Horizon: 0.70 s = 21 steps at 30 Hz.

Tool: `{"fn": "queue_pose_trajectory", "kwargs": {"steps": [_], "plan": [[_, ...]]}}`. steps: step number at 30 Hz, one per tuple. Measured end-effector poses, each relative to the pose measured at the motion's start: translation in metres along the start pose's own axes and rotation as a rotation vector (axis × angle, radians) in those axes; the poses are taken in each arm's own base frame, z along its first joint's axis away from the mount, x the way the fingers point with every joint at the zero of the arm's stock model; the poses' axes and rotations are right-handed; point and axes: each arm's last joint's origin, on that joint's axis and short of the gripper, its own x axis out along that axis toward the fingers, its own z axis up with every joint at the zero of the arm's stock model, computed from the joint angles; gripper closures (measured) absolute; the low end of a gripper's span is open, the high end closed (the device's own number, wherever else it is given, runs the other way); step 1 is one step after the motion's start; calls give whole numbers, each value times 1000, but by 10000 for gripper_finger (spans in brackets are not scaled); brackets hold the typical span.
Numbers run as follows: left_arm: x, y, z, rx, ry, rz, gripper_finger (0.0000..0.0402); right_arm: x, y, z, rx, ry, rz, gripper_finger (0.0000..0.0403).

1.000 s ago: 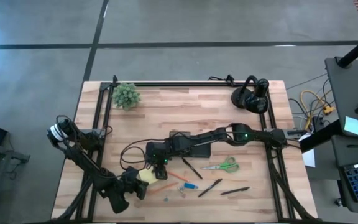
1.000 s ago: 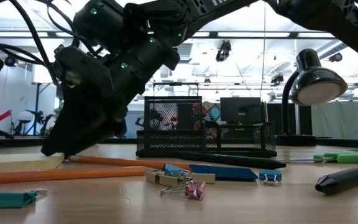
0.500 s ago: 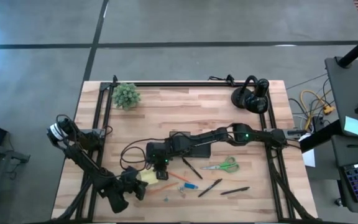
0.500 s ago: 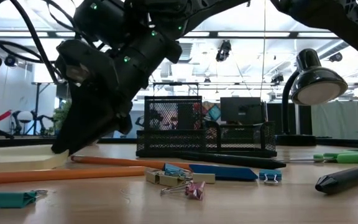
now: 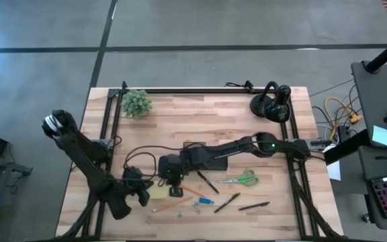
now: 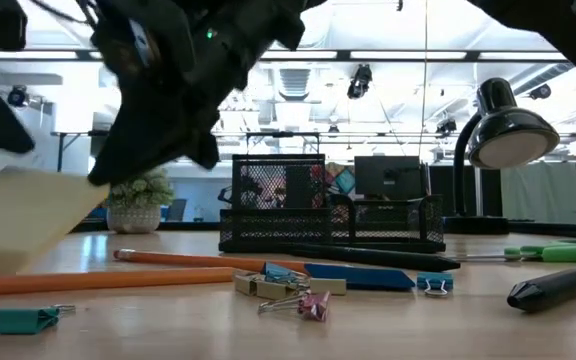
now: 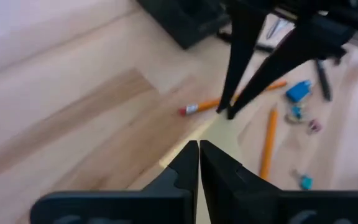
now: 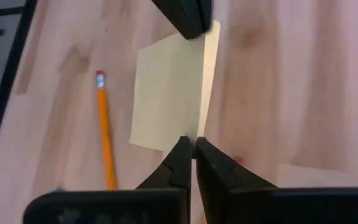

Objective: Pick and place office supplies into organizer
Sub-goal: Put the yellow sticky note into the black desk organizer

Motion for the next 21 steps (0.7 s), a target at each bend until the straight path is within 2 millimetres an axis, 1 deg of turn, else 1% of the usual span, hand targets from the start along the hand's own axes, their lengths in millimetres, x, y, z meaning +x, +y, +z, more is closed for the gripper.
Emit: {"fn": "queue_pose_trajectory", "kwargs": {"steps": [3, 7, 11, 13, 15, 21], "plan": [[-4, 2, 0, 12, 35, 7, 401, -15, 4, 5, -14, -10, -58, 396], [-7, 3, -1, 23, 55, 6, 401, -40, 7, 7, -18, 20, -123, 396], [-16, -5, 4, 2, 57, -27, 401, -65, 12, 4, -21, 84, -211, 395], [-19, -9, 6, -6, 57, -42, 401, -81, 16, 4, -13, 94, -237, 395], [-20, -12, 7, -16, 58, -52, 401, -103, 22, 4, 3, 103, -252, 395], [-15, -15, 1, -11, 54, -40, 401, -167, 41, 0, 97, 112, -288, 395]]}}
